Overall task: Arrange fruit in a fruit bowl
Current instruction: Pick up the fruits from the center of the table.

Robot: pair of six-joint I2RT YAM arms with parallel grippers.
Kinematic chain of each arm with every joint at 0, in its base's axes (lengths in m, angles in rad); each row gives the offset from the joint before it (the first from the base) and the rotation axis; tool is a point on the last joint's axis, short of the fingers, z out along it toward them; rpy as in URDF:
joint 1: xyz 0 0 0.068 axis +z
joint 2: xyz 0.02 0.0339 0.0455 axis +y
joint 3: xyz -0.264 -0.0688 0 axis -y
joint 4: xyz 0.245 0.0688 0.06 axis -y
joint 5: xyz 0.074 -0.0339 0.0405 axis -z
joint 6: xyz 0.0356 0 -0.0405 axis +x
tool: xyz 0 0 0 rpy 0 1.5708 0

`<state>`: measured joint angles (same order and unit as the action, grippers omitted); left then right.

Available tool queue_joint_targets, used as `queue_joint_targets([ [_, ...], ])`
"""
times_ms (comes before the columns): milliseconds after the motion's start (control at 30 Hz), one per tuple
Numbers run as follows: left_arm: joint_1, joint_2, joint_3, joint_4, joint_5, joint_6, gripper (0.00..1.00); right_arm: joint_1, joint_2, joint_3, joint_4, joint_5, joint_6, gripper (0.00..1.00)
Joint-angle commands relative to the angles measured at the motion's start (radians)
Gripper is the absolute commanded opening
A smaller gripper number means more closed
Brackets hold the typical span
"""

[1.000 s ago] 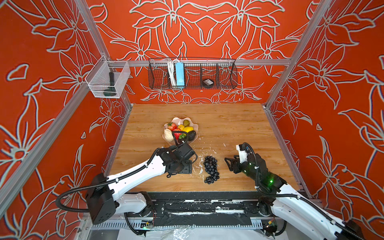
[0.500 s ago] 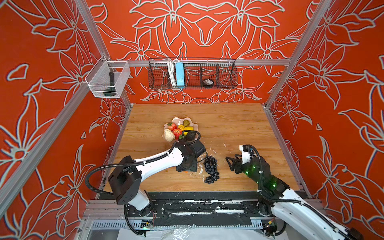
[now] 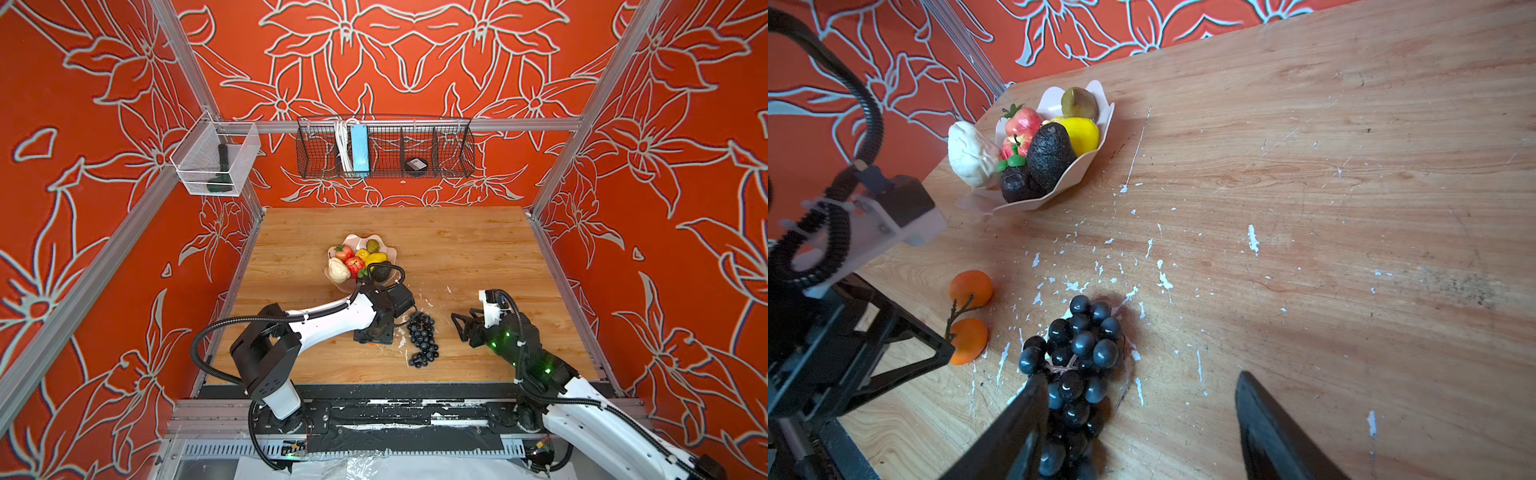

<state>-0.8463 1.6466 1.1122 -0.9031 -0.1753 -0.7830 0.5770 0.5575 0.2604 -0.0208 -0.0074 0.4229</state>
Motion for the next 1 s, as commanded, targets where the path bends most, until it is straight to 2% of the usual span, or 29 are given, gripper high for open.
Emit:
queue_joint_targets([
  [0, -0.004, 0.016, 0.014, -0.009, -0.018, -0.001, 0.62, -0.005, 0.008, -0.018, 0.026, 0.011, 0.016, 0.72],
  [167, -0.004, 0.025, 0.003, -0.013, -0.015, 0.001, 0.6, -0.005, 0.025, -0.014, 0.032, 0.005, 0.01, 0.72],
  [367, -0.002, -0.005, -0.033, -0.015, -0.024, -0.007, 0.52, -0.005, 0.049, -0.012, 0.044, -0.007, 0.011, 0.72],
  [967, 0.007, -0.08, -0.087, -0.029, -0.038, -0.012, 0.18, -0.005, 0.076, -0.009, 0.05, -0.008, 0.01, 0.73],
])
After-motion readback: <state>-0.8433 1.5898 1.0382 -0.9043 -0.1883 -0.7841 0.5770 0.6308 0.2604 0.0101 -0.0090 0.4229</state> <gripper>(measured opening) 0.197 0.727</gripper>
